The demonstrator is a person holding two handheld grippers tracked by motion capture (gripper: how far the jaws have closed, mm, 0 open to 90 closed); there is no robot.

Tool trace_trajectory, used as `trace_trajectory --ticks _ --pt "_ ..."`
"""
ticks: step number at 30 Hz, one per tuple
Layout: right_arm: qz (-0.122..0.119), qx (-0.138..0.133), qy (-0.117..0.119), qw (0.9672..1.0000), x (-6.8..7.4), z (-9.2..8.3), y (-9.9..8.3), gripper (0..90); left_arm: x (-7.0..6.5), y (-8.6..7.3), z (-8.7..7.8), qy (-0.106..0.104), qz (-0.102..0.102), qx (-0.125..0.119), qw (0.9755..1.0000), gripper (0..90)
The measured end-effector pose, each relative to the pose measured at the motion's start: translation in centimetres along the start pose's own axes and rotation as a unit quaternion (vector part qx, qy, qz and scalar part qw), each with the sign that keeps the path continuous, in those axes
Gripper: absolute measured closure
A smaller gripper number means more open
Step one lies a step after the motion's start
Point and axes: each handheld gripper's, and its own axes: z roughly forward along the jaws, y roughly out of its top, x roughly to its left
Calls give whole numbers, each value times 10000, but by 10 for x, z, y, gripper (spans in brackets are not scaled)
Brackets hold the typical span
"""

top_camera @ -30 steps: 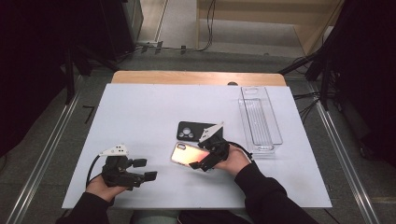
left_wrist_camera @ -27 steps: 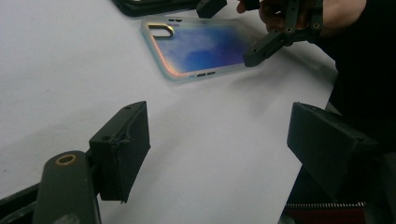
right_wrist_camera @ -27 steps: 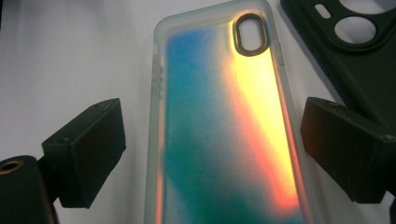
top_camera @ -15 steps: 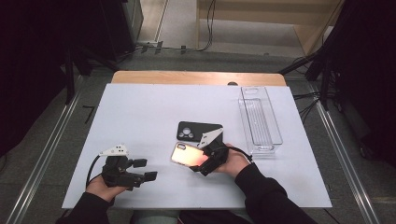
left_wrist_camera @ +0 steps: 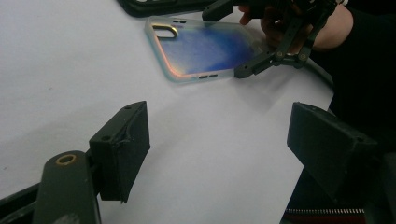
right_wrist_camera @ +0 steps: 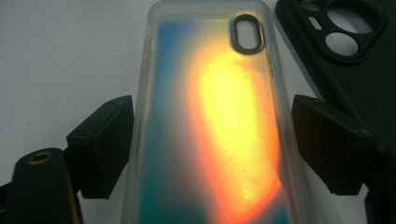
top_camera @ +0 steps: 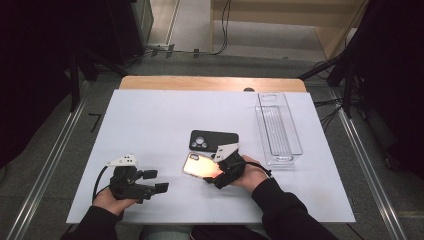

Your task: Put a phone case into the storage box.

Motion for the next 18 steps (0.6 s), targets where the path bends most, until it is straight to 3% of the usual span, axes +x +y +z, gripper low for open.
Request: trace_trajectory --ticks 7,14,18 --pt "-18 26 51 10000 -1 -1 1 154 -1 0 0 -2 -11 -7 10000 216" --pt "141 -174 156 9996 -3 -9 8 154 1 0 -2 -50 -95 -31 9999 221" --pt "414 -346 186 9984 -8 -21 13 154 0 2 -3 -41 -84 -141 9999 227"
